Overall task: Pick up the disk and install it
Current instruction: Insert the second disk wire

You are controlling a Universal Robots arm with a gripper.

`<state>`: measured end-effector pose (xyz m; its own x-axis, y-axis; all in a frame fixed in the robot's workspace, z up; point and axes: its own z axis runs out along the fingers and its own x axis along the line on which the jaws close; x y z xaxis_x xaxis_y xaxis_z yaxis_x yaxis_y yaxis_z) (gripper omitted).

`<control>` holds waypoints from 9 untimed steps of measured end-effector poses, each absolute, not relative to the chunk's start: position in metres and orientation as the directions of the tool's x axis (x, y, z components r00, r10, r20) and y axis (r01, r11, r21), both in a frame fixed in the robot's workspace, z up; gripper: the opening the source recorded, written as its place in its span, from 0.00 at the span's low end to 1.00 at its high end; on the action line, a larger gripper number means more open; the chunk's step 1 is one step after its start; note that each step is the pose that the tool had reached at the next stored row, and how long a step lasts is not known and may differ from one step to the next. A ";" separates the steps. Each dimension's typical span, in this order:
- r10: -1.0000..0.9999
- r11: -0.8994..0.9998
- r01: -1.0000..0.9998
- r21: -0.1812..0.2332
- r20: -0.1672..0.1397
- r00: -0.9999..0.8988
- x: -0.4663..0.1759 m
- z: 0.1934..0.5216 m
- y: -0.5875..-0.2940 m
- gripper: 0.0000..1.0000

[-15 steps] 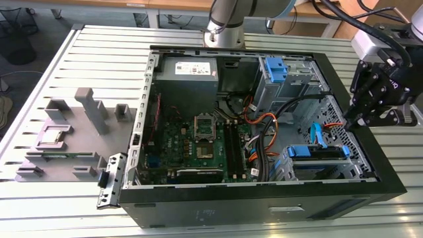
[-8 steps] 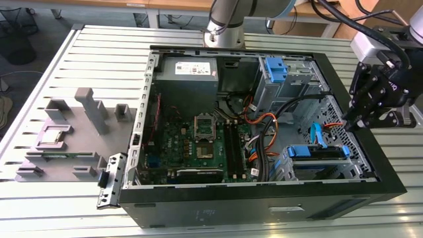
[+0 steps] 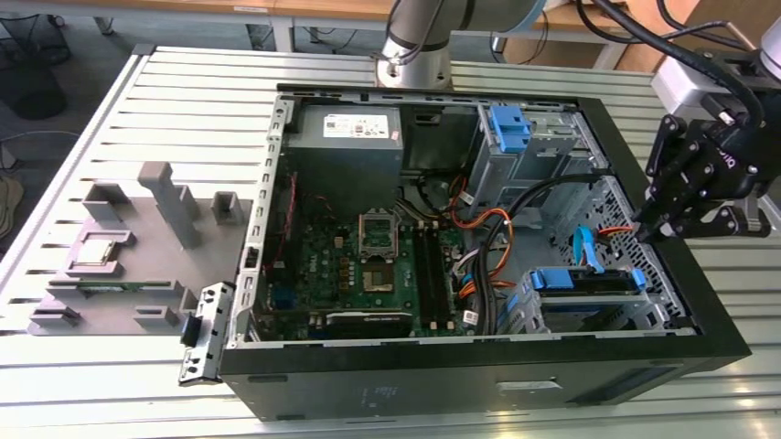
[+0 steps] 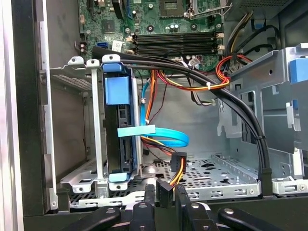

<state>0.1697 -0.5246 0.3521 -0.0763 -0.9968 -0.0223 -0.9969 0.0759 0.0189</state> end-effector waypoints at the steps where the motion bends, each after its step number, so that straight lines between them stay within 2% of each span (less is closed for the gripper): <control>1: -0.997 0.076 -0.997 0.020 -0.022 -0.076 0.170 0.352 -0.525 0.31; 9: -0.997 0.076 -0.997 0.025 -0.022 -0.076 0.173 0.352 -0.524 0.31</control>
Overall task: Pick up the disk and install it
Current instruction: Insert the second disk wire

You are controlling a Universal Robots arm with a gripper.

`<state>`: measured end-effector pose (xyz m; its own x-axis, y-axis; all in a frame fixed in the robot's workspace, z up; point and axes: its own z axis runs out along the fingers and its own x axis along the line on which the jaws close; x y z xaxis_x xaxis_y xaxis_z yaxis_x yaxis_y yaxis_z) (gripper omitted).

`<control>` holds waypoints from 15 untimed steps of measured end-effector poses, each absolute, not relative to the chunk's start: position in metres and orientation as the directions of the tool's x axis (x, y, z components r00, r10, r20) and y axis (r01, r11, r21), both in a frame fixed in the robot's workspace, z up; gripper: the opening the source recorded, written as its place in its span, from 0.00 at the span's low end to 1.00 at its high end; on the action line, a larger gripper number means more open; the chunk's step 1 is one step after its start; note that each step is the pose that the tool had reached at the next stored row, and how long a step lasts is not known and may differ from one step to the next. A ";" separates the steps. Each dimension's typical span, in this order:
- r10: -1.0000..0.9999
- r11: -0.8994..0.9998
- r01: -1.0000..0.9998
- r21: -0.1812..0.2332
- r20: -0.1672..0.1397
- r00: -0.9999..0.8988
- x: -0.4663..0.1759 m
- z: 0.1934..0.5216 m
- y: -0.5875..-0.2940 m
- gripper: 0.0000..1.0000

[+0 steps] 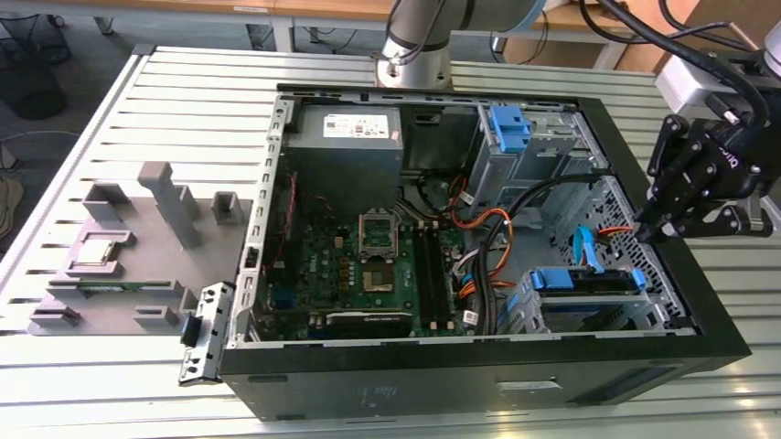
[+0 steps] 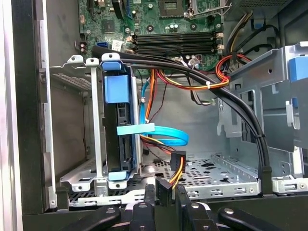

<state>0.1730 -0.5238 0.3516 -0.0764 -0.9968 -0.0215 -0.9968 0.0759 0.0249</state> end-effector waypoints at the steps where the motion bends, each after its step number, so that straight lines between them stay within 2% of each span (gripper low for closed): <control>1: -0.997 0.076 -0.997 0.025 -0.021 -0.076 0.174 0.352 -0.524 0.31; 15: -0.997 0.076 -0.997 0.027 -0.020 -0.077 0.174 0.352 -0.524 0.31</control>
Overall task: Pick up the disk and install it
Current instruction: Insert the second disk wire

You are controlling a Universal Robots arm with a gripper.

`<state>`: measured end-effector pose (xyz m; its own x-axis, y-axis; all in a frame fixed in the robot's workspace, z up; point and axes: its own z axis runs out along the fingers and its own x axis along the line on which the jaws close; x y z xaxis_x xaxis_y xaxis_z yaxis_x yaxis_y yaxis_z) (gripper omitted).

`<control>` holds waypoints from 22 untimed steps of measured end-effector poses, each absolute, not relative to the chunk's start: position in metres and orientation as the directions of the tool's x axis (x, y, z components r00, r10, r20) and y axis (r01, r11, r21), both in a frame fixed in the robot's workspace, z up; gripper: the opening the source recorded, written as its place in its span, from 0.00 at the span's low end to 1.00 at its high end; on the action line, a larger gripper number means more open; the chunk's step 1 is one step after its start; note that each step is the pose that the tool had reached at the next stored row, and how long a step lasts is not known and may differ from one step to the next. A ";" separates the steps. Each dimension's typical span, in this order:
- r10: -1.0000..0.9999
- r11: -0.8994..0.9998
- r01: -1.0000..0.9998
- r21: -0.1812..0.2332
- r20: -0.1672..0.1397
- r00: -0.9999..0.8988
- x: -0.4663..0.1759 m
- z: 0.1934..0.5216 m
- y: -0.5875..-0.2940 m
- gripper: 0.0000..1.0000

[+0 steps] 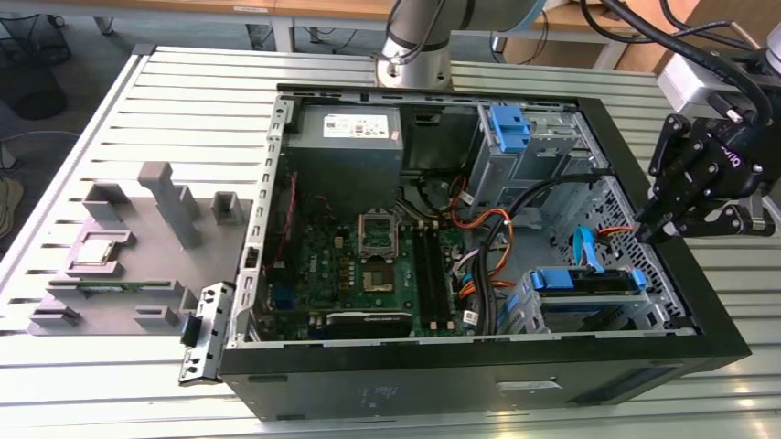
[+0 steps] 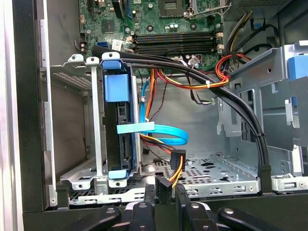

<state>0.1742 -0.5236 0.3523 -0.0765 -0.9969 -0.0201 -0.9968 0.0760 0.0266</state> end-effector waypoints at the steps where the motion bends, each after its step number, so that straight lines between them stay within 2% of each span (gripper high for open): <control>1: -0.997 0.076 -0.997 0.027 -0.020 -0.076 0.174 0.352 -0.524 0.31; 4: -0.997 0.076 -0.997 0.027 -0.020 -0.076 0.174 0.352 -0.524 0.30; 5: -0.997 0.076 -0.997 0.027 -0.020 -0.077 0.174 0.352 -0.524 0.23; 6: -0.997 0.076 -0.997 0.027 -0.020 -0.077 0.174 0.352 -0.524 0.23; 7: -0.997 0.076 -0.997 0.027 -0.020 -0.077 0.174 0.352 -0.524 0.17; 22: -0.997 0.076 -0.997 0.026 -0.019 -0.076 0.174 0.358 -0.524 0.17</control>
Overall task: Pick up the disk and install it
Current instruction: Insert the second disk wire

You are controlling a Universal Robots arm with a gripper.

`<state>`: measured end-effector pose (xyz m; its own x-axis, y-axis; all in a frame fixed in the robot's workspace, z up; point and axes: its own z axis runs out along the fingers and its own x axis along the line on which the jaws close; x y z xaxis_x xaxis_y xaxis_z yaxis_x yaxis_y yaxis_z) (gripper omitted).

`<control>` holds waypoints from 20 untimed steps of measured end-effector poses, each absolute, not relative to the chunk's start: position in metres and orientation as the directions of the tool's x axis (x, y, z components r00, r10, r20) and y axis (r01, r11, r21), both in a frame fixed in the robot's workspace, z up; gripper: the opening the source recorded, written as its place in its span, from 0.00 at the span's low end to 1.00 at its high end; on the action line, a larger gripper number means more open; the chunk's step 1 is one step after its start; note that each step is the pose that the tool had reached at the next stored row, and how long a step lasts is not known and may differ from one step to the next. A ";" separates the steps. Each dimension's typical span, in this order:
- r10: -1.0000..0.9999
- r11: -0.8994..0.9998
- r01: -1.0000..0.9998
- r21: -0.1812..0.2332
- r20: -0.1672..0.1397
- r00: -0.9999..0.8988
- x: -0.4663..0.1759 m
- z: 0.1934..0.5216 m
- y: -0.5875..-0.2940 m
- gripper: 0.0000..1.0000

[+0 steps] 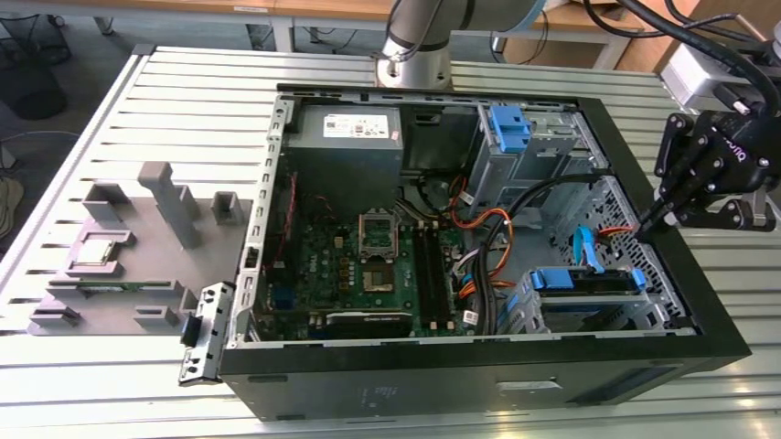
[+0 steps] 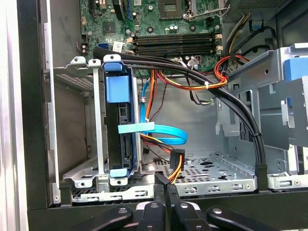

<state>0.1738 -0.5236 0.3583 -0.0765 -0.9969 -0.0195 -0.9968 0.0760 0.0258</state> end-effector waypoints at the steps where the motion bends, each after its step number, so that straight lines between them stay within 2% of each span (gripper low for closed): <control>1: -0.997 0.076 -0.997 0.026 -0.020 -0.076 0.174 0.358 -0.524 0.17; 7: -0.997 0.076 -0.997 0.026 -0.020 -0.076 0.174 0.358 -0.524 0.18; 8: -0.997 0.076 -0.997 0.026 -0.020 -0.076 0.174 0.358 -0.524 0.24; 10: -0.997 0.076 -0.997 0.026 -0.020 -0.076 0.174 0.358 -0.524 0.24; 11: -0.997 0.076 -0.997 0.026 -0.020 -0.076 0.174 0.358 -0.524 0.30; 20: -0.997 0.076 -0.997 0.025 -0.012 -0.077 0.174 0.353 -0.522 0.30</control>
<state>0.1737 -0.5223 0.3529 -0.0765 -0.9970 -0.0118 -0.9968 0.0762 0.0252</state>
